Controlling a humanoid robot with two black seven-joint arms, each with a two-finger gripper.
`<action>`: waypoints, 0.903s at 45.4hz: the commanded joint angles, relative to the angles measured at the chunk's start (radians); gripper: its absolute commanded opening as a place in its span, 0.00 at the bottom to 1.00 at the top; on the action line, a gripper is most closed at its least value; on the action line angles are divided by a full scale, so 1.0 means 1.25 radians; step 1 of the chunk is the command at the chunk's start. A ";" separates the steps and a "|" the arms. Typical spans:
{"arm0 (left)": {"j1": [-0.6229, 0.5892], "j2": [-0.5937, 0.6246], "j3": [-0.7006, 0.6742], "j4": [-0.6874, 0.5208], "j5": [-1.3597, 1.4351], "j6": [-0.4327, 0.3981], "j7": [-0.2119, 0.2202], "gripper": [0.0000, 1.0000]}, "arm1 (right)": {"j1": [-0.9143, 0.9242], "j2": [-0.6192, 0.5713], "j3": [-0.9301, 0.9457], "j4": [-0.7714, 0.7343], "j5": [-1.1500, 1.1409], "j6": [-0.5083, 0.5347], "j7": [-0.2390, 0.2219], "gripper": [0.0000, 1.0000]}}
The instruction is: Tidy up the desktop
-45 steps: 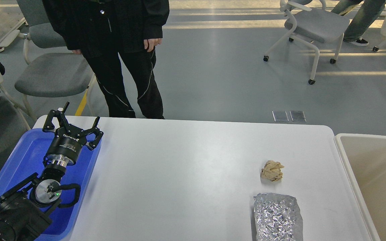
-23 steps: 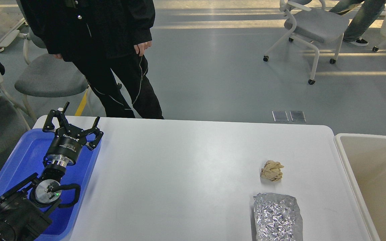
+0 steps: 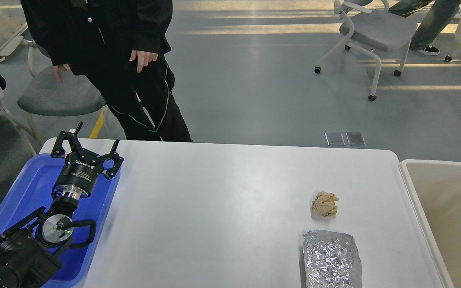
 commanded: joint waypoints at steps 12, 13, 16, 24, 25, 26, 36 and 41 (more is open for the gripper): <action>0.000 0.000 0.001 0.000 0.000 0.000 0.000 1.00 | 0.006 0.037 -0.005 0.012 0.001 -0.005 0.005 1.00; 0.000 0.000 0.000 0.000 0.000 0.000 0.000 1.00 | 0.006 0.037 0.000 0.013 0.002 -0.005 0.006 1.00; 0.000 0.000 0.000 0.000 0.000 0.000 0.000 1.00 | 0.006 0.027 0.028 0.027 0.010 0.006 0.027 1.00; 0.000 0.000 0.000 0.000 0.000 0.000 0.000 1.00 | 0.027 -0.054 0.175 0.176 0.029 0.043 0.223 1.00; 0.000 0.000 0.001 0.000 0.000 0.000 0.000 1.00 | 0.029 -0.067 0.192 0.202 0.029 0.045 0.223 1.00; 0.000 0.000 0.001 0.000 0.000 0.000 0.000 1.00 | 0.029 -0.081 0.209 0.231 0.029 0.046 0.223 1.00; 0.000 0.000 0.000 0.000 0.000 0.000 0.000 1.00 | 0.009 -0.209 0.441 0.550 0.024 0.051 0.226 1.00; 0.000 0.000 0.000 0.000 0.000 0.000 0.000 1.00 | -0.037 -0.209 0.546 0.632 0.018 0.073 0.235 1.00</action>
